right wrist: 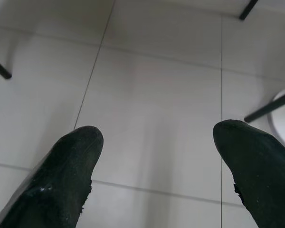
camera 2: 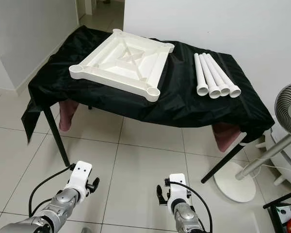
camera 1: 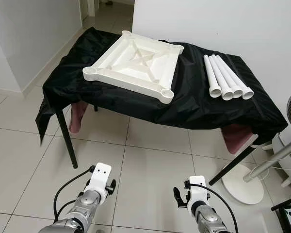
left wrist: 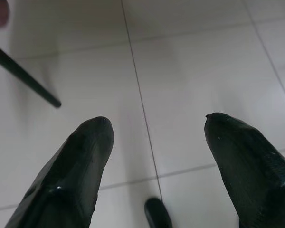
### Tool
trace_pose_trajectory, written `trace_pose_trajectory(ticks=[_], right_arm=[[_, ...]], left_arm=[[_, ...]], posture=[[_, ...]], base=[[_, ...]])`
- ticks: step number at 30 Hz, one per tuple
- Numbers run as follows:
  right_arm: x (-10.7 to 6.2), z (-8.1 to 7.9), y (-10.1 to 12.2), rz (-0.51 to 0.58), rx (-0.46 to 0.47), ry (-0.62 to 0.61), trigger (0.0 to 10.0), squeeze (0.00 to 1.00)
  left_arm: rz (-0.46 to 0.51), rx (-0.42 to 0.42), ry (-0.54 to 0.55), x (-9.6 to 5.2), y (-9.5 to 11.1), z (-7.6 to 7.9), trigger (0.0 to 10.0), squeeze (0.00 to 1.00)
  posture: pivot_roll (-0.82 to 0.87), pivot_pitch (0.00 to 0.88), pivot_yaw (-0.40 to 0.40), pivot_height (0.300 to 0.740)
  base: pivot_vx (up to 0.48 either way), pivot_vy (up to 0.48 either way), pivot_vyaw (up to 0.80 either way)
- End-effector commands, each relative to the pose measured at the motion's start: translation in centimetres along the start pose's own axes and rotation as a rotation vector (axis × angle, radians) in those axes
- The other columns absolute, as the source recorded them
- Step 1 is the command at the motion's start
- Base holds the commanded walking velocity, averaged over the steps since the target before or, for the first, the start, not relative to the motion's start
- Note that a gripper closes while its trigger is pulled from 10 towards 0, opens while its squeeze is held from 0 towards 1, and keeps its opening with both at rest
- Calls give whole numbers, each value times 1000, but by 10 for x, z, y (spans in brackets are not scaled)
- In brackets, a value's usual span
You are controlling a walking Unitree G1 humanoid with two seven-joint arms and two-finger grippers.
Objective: Building children table
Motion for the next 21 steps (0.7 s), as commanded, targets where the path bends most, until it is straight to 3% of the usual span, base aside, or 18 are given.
trace_pose_trajectory(ticks=[1,3,6,9,10,15,17,21], right_arm=[[4,12,16,76,-5,-39,10000,0],[5,13,19,94,2,-46,10000,0],[8,24,44,213,23,-100,10000,0],[8,27,53,254,21,-117,10000,0],[7,31,71,338,17,-134,10000,0],[5,30,95,443,14,-125,10000,0],[3,30,121,547,16,-137,10000,0],[3,29,130,576,16,-126,10000,0]], left_arm=[[81,-33,30,2,16,-2,10000,0],[105,-45,35,2,21,-3,10000,0],[233,-84,55,0,43,-9,10000,0],[268,-96,64,-1,50,-11,10000,0],[353,-118,31,-5,69,-10,10000,0],[434,-77,23,-7,97,-9,10000,0],[514,-59,-77,-7,125,6,10000,0],[516,-45,-98,-2,135,15,10000,0]], posture=[[134,0,-110,740],[134,0,-110,740],[135,9,-107,740],[136,10,-110,740],[135,15,-114,740],[138,25,-127,740],[150,37,-147,740],[143,39,-144,740]], base=[[0,0,0],[0,0,0],[0,0,0],[0,0,0],[0,0,0],[0,0,0],[0,0,0],[0,0,0]])
Point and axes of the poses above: a point about 5 cm out from each wrist's last joint towards the gripper, its own x axis pointing out of the wrist towards the gripper, its own y axis along the axis of the wrist's last joint, z = x × y, the point moved 2 cm from there along x, pointing out of the wrist towards the gripper, and after that the axes turned 12 degrees about -x, right-handed, at the moved point
